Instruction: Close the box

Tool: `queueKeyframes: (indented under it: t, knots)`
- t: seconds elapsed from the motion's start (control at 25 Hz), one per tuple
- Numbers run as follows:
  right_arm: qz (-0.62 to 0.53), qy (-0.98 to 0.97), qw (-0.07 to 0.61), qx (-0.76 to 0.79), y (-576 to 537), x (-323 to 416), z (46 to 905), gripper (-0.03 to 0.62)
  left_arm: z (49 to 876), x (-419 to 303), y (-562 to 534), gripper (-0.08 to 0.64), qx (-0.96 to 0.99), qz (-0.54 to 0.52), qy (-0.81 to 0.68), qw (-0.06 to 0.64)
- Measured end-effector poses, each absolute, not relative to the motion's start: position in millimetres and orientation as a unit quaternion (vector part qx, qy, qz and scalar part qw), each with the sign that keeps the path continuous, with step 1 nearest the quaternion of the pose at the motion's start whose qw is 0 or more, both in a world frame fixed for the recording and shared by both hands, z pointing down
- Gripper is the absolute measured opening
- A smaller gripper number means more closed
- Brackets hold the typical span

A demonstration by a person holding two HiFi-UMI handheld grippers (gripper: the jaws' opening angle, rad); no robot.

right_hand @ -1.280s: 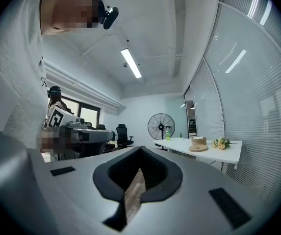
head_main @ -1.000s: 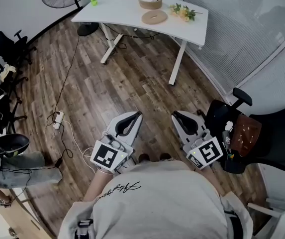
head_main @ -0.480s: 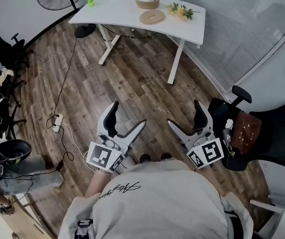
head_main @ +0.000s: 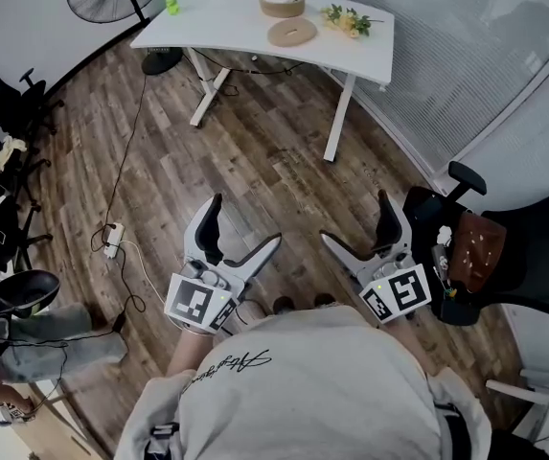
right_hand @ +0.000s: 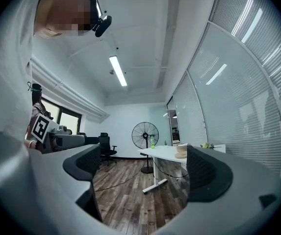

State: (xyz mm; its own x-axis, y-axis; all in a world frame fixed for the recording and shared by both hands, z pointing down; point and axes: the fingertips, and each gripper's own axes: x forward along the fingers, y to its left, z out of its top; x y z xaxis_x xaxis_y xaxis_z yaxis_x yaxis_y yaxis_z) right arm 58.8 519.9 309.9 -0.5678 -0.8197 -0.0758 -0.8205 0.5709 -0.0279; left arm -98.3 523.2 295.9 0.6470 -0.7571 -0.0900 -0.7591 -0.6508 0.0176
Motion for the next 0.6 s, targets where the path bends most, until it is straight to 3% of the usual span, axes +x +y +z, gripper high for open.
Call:
queueKeyframes:
  t: [0.6]
  knots:
    - [-0.01,0.885,0.028,-0.465,532.1,39.6,318.7,0.535,298.2,-111.5,533.7,0.474,-0.918,0.039,0.394,0.014]
